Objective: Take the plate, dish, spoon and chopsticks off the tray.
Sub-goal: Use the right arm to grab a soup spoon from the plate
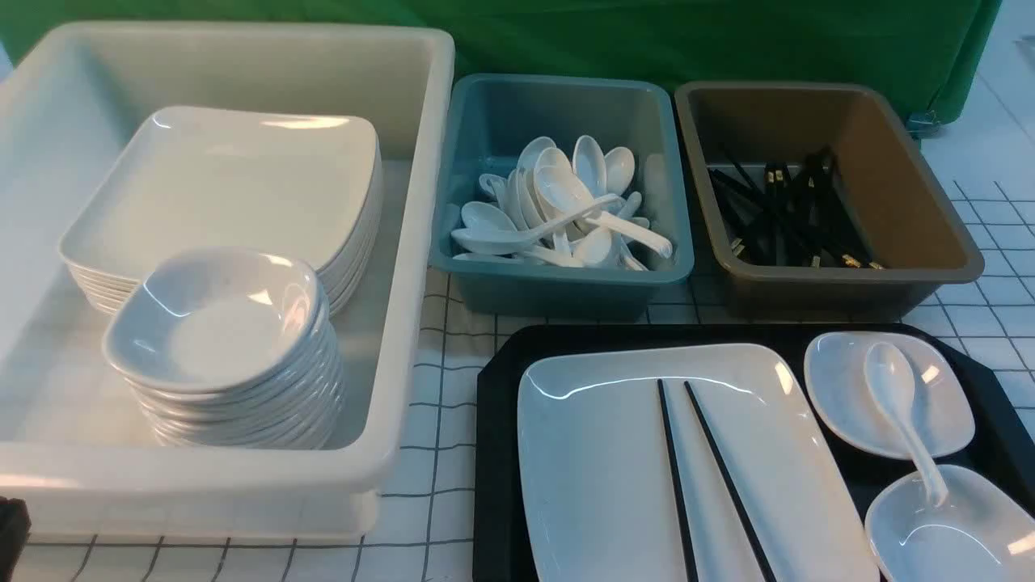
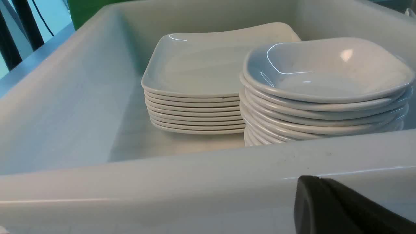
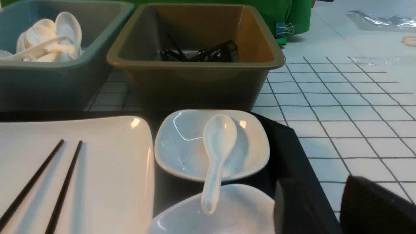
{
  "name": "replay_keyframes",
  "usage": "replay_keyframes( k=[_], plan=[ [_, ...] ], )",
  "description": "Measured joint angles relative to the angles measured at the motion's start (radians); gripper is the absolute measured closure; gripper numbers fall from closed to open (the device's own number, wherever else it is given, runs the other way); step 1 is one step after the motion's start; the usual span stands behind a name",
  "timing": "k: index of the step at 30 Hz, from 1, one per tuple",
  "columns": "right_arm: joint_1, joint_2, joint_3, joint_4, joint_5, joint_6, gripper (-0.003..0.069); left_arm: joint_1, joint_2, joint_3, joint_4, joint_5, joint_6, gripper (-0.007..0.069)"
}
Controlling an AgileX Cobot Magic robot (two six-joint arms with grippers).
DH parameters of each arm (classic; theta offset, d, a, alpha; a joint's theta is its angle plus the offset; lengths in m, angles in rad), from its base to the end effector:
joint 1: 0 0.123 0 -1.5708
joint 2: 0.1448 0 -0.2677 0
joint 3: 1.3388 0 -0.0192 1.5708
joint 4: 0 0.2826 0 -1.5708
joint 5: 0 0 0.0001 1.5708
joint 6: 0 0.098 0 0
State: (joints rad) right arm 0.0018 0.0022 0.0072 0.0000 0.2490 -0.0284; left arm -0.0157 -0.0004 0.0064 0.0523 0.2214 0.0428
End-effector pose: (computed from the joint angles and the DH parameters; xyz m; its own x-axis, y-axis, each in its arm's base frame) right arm 0.1120 0.0002 0.1865 -0.1702 -0.0287 -0.9850 -0.0066 0.9996 -0.0280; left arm 0.1122 -0.0006 0.1898 -0.1384 0.0959 -0.9857 0.0174 0.9954 0.0944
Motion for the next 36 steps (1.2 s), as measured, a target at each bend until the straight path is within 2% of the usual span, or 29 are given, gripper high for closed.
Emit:
replay_keyframes(
  k=[23,25,28,29,32,34,36],
  plan=[
    [0.000,0.000,0.000,0.000,0.000,0.000,0.0417,0.000,0.000,0.000,0.011,-0.006,0.001,0.0620],
    [0.000,0.000,0.000,0.000,0.000,0.000,0.0417,0.000,0.000,0.000,-0.005,-0.043,0.001,0.0620],
    [0.000,0.000,0.000,0.000,0.000,0.000,0.0417,0.000,0.000,0.000,-0.117,-0.196,-0.020,0.0620],
    [0.000,0.000,0.000,0.000,0.000,0.000,0.0417,0.000,0.000,0.000,-0.199,-0.283,-0.053,0.0620],
    [0.000,0.000,0.000,0.011,-0.014,0.018,0.0417,0.000,0.000,0.000,-0.289,-0.421,-0.104,0.0620],
    [0.000,0.000,0.000,0.060,-0.069,0.093,0.0417,0.000,0.000,0.000,-0.305,-0.492,-0.134,0.0620],
    [0.000,0.000,0.000,0.120,-0.149,0.224,0.0417,0.000,0.000,0.000,-0.310,-0.543,-0.178,0.0620]
  ],
)
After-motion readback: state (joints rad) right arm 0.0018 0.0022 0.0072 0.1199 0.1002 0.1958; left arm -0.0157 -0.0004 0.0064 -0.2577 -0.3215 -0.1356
